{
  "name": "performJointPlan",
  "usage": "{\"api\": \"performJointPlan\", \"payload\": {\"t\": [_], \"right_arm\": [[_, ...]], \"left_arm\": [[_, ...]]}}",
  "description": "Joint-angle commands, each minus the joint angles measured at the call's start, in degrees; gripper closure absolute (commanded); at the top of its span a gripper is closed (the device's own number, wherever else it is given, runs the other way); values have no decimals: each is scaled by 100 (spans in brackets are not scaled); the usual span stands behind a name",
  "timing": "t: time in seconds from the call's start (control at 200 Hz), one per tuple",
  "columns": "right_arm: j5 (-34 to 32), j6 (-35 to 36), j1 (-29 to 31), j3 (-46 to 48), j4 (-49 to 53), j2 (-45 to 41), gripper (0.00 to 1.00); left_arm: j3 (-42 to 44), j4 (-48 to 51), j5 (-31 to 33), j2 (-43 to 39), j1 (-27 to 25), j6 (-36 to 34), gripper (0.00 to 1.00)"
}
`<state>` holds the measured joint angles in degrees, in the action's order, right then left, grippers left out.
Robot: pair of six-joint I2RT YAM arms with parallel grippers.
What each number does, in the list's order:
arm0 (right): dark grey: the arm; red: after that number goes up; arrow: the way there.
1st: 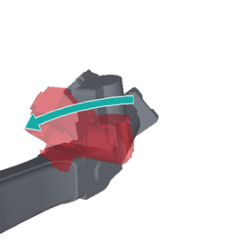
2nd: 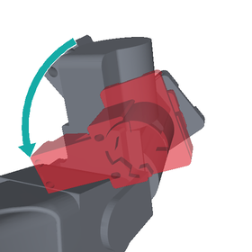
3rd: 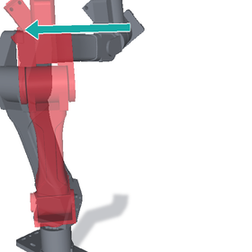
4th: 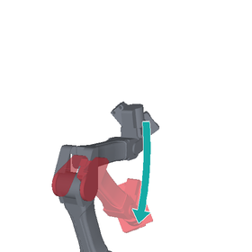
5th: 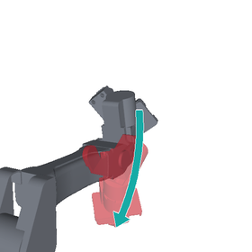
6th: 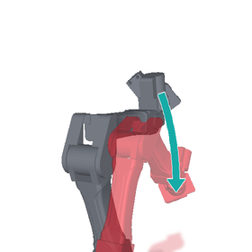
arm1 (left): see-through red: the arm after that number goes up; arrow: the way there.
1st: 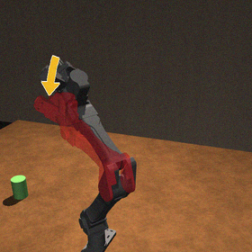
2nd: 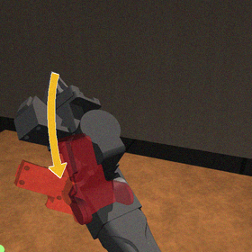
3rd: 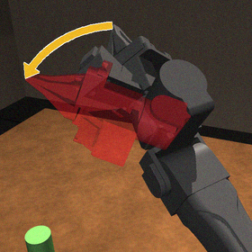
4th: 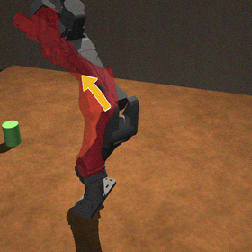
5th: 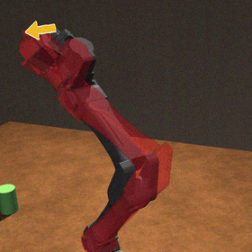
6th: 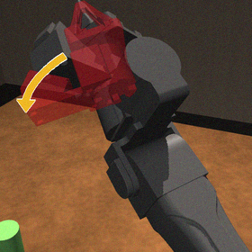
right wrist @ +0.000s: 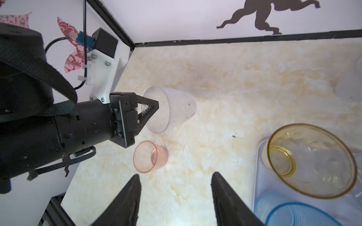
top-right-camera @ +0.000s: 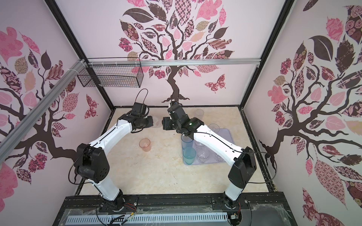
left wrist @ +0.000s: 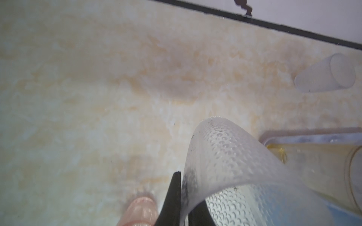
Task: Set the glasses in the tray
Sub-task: 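Lift the frosted glass with the left gripper and carry it toward the right gripper, then close the right gripper on the frosted glass while the left gripper holds it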
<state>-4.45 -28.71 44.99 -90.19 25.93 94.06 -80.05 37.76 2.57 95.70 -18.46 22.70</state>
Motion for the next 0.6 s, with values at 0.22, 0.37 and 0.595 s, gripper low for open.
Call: {"api": "performJointPlan", "payload": {"t": [0.22,0.37,0.595], "right_arm": [[-198,-302,203,1117,377,-802,40],[-143,-426,245,1507,422,-834,40],[-134,-500,475,1654,434,-572,41]], "left_arm": [[1886,-14,219,-1304,-900,516,100],[2061,-126,370,-1265,-1185,481,100],[2191,-232,268,-1059,-1254,454,100]]}}
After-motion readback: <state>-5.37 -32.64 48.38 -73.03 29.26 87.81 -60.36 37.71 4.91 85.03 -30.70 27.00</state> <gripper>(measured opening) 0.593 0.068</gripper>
